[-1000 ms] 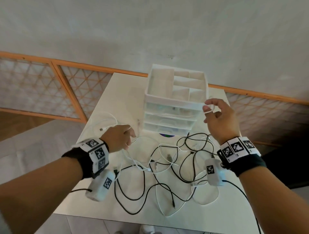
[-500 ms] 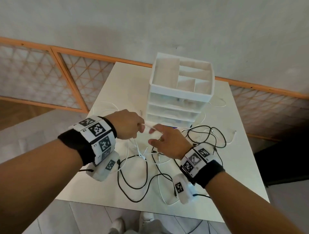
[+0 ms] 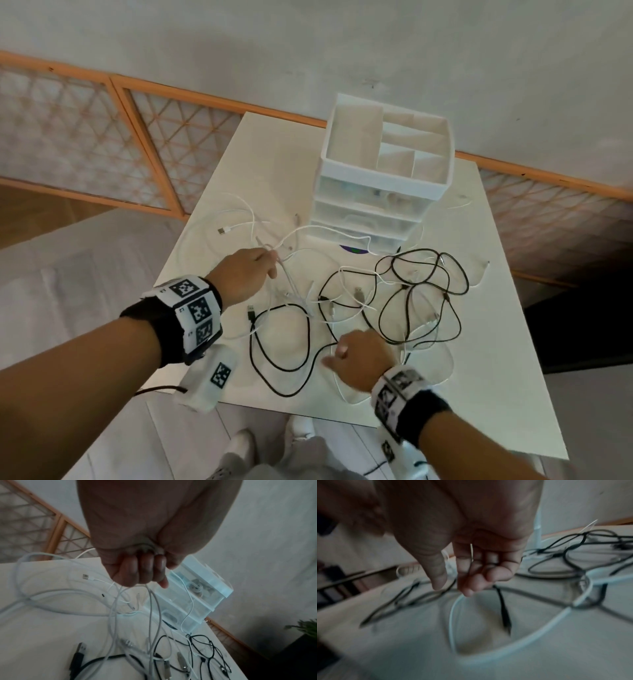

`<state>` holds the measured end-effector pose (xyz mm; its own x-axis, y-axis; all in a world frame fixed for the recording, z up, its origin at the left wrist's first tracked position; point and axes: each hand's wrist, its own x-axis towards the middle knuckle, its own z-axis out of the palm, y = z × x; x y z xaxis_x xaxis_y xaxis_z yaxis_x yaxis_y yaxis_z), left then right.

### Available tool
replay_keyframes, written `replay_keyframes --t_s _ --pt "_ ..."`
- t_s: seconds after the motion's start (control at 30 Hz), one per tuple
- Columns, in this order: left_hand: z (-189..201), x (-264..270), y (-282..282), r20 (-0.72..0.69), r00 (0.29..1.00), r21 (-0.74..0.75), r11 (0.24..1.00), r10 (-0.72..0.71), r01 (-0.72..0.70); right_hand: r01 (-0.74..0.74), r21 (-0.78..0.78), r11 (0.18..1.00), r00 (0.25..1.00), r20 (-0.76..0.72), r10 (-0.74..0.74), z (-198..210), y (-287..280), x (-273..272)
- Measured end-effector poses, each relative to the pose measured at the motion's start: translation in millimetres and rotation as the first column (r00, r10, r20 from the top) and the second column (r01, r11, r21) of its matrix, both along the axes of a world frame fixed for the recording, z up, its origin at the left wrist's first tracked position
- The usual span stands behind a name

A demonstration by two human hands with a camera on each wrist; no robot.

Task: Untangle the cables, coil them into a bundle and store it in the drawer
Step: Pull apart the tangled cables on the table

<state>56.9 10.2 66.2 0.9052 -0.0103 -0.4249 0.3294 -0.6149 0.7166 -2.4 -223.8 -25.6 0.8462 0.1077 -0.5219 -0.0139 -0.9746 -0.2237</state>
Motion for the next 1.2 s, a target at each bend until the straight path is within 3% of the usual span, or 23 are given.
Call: replay_keyframes --t_s 0.1,0.23,0.33,0.4,0.47,0.57,0.7,0.87,0.93,1.03,1.07,1.13,1.2 --pt "7 3 -5 0.031 1.0 -0.113 0.994 -0.003 0.007 0.016 -0.095 0.995 0.999 -0.033 -0.019 -11 12 -12" --pt "14 2 -10 0.078 0.997 -0.203 0.979 -0.002 0.018 0.002 -0.085 0.996 1.0 0.024 0.0 0 5 1" --pt "18 1 -10 0.105 0.994 -0.259 0.966 0.01 0.018 0.126 0.142 0.982 0.953 0.256 -0.159 49 -14 27" --pt "20 1 -13 0.105 0.994 -0.314 0.949 0.026 0.008 0.193 0.368 0.91 0.83 0.433 -0.351 100 -31 47" --pt "25 3 -20 0.133 0.99 -0.384 0.924 0.051 0.004 0.139 0.496 0.857 0.747 0.516 -0.42 152 -40 56" --pt "39 5 -36 0.248 0.968 -0.404 0.912 0.042 0.064 0.009 0.508 0.862 0.836 0.469 -0.285 193 -27 52" --pt "55 3 -61 0.279 0.957 -0.465 0.861 -0.078 0.205 -0.056 0.504 0.862 0.847 0.481 -0.227 202 -6 50" --pt "47 -6 -66 0.178 0.971 -0.558 0.796 -0.162 0.235 -0.041 0.546 0.837 0.771 0.55 -0.32 206 -8 58" --pt "45 -6 -59 0.19 0.961 -0.525 0.806 -0.2 0.272 -0.034 0.612 0.79 0.732 0.554 -0.397 207 -17 61" --pt "61 2 -45 0.27 0.962 -0.465 0.868 -0.048 0.174 -0.012 0.646 0.763 0.681 0.564 -0.467 193 -48 68" --pt "72 7 -39 0.305 0.951 -0.476 0.872 0.042 0.114 0.053 0.603 0.796 0.703 0.543 -0.459 181 -62 72" --pt "93 16 -25 0.351 0.917 -0.535 0.844 0.188 0.032 0.238 0.323 0.916 0.82 0.438 -0.367 147 -90 78" --pt "107 22 -15 0.355 0.896 -0.618 0.786 0.266 0.011 0.344 0.038 0.938 0.903 0.26 -0.342 113 -110 81"
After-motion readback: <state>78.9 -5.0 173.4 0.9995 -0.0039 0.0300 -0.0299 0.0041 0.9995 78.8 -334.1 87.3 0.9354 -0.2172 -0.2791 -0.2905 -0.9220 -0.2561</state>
